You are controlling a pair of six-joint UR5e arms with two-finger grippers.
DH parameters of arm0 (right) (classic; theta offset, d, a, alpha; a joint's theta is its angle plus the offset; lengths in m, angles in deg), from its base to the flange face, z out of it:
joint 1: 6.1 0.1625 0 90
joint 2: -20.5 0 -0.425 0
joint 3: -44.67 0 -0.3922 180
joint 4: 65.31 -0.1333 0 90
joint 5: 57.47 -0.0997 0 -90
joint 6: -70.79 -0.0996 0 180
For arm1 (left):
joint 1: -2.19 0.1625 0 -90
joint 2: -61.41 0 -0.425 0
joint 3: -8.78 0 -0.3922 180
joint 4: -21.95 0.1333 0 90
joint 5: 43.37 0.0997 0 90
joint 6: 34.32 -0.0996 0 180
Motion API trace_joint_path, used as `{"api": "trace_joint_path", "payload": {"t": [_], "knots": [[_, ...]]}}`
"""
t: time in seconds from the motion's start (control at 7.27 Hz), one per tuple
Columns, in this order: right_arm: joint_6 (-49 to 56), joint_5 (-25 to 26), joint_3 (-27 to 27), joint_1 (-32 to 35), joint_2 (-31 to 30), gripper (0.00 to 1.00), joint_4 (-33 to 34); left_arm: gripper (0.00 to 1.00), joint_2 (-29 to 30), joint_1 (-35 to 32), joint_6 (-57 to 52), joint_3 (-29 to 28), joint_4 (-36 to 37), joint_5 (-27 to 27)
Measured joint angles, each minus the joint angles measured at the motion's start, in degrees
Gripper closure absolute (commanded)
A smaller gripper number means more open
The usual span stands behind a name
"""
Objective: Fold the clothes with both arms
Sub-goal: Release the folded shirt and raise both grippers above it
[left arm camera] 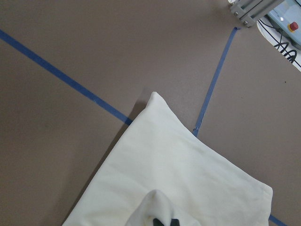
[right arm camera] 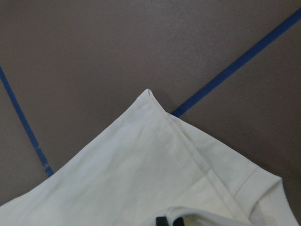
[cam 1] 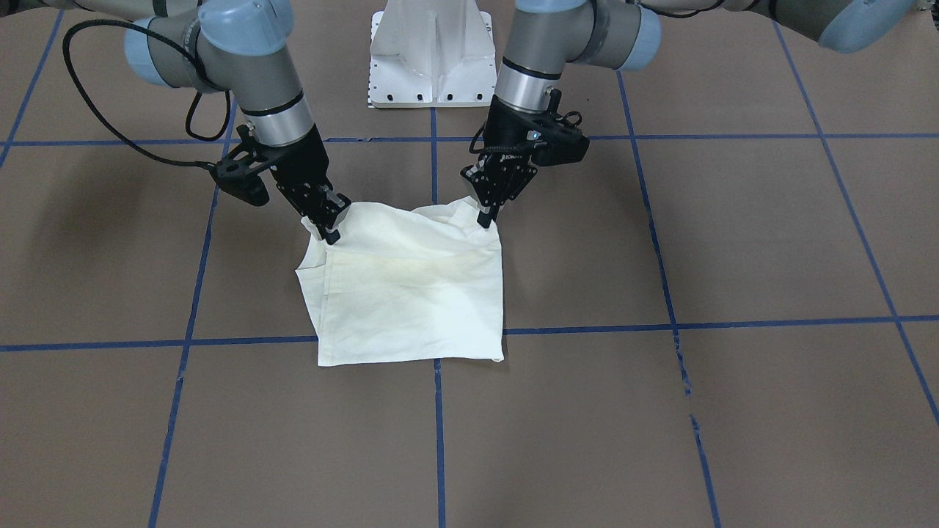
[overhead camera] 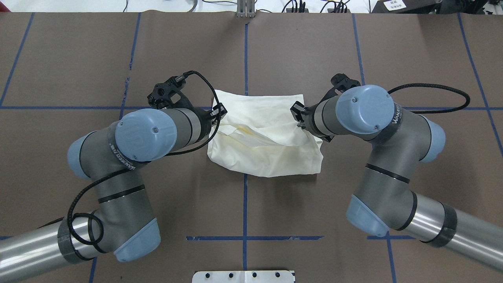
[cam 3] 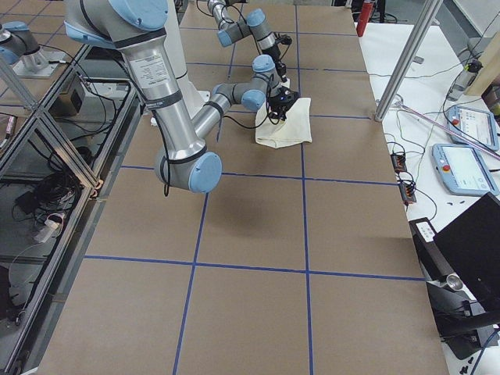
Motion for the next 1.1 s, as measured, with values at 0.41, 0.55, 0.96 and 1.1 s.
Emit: {"api": "trace_joint_path", "payload": {"t": [0.41,0.55,0.96,1.1], "knots": [[7.08,-5.61,-14.72,4.72,7.52,1.00,-2.79,0.55,5.38,-3.52,-5.40,-14.39,-10.53,0.00],[9.22,-7.14,-18.92,6.09,8.36,0.02,-6.14,0.51,6.71,-4.90,-7.92,-18.86,-14.46,-0.02],[15.73,-14.74,-22.97,12.02,9.69,0.00,-10.69,0.50,7.61,-6.92,-11.69,-20.03,-17.49,-0.38],[16.99,-18.83,-22.83,14.18,10.15,0.00,-10.96,0.50,6.94,-7.16,-11.79,-17.69,-17.34,-1.31]]}}
